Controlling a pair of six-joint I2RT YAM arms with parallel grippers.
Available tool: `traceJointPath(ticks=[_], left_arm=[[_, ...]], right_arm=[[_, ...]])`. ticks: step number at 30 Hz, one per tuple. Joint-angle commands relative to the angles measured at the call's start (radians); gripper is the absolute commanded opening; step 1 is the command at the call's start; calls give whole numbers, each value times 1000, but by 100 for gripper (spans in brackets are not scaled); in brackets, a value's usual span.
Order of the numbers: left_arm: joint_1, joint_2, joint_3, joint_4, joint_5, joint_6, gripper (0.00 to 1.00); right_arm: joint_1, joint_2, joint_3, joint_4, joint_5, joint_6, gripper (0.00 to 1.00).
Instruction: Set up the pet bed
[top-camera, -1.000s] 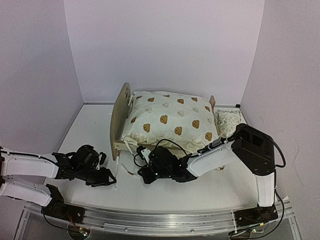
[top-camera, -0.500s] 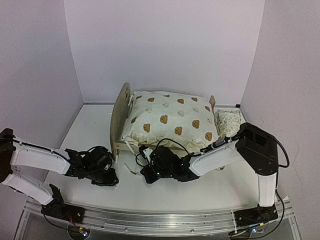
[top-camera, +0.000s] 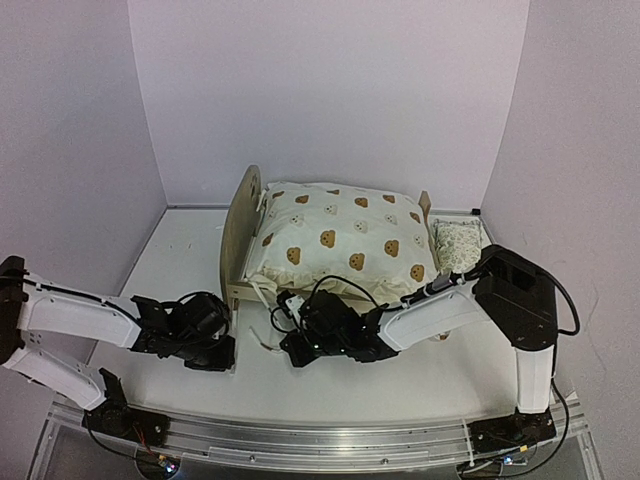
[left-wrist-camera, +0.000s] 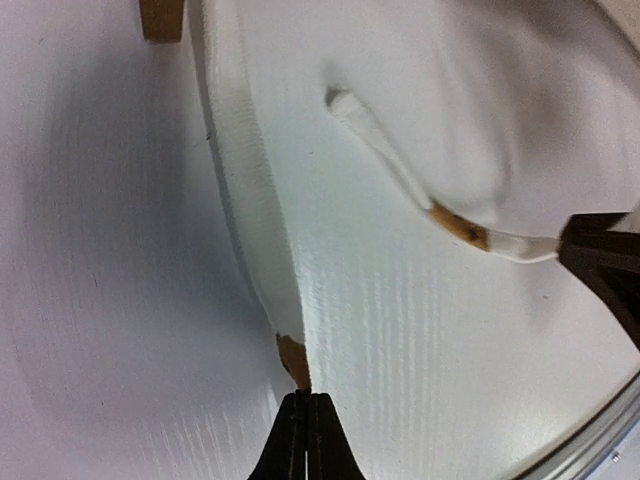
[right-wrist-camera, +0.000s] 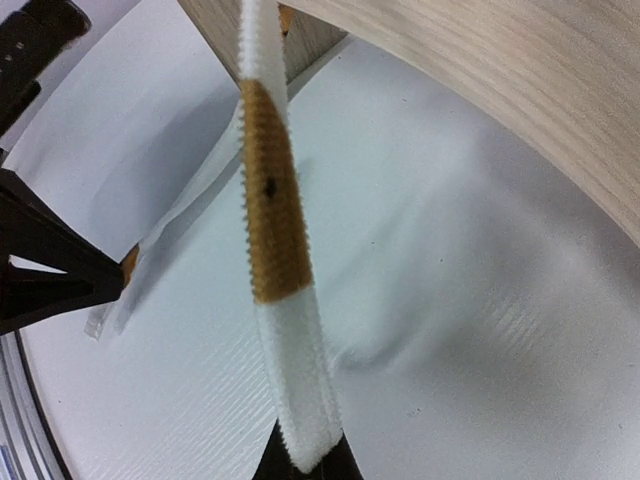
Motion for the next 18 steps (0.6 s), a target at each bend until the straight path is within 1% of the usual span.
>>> traceJointPath(ticks=[1, 3, 7, 13, 18], left_arm=[[-5, -151, 44, -46, 69, 29, 0], [-6, -193, 42, -57, 116, 27, 0], [-7, -243, 30, -61, 156, 31, 0], [-8, -264, -8, -13, 215, 21, 0], [-8, -251, -40, 12, 228, 20, 0]], right_arm=[[6, 40, 98, -15, -87, 40, 0], [6, 75, 136, -15, -113, 58, 0], [6, 144, 228, -13, -176, 91, 0], [7, 252, 347, -5, -228, 146, 0], [7, 303, 379, 22, -233, 168, 2]])
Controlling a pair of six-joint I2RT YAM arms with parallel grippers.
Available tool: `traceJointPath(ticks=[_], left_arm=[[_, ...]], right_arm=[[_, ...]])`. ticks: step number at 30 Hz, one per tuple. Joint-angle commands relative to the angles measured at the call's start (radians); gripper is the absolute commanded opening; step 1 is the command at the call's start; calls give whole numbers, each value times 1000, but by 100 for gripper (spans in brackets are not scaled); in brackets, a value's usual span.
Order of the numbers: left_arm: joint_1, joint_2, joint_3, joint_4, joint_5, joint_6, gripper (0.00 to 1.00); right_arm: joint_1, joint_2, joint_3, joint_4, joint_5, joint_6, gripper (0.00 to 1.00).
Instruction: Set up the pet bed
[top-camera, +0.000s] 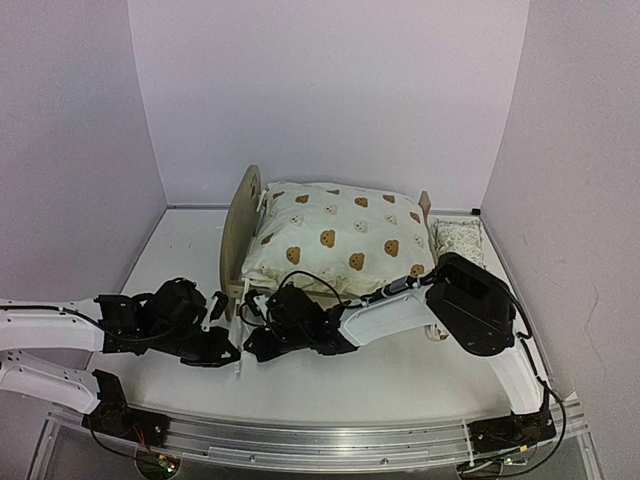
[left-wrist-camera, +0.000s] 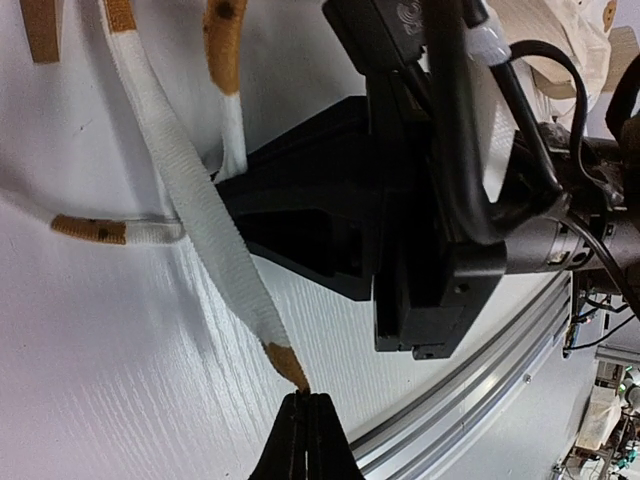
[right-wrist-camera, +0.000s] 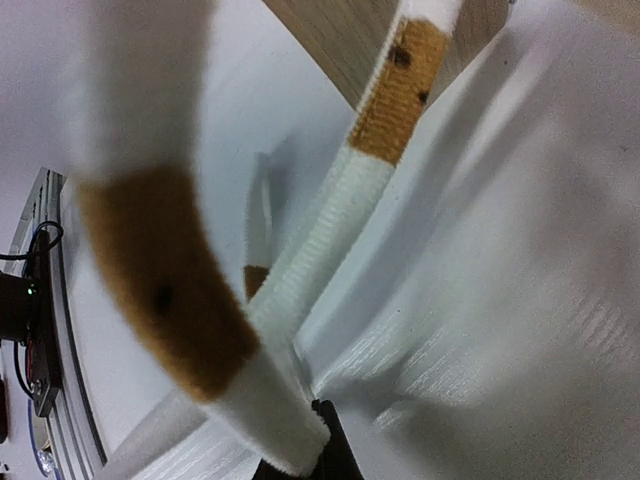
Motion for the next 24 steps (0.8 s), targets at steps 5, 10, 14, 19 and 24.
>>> traceJointPath(ticks=[5, 10, 14, 19, 24], left_arm=[[-6, 36, -39, 54, 13, -7, 3], [-5, 75, -53, 80, 16, -4, 6], [-5, 110, -62, 107, 9, -4, 7], [-5, 139, -67, 127, -5, -12, 7], [-6, 171, -55, 149, -4, -13, 10]], right_arm=[[7, 26, 15, 38, 8, 18, 6], [7, -7, -36, 39, 27, -4, 18], [6, -51, -80, 39, 32, -12, 25], [6, -118, -147, 38, 39, -23, 27], [6, -166, -194, 38, 34, -26, 29]])
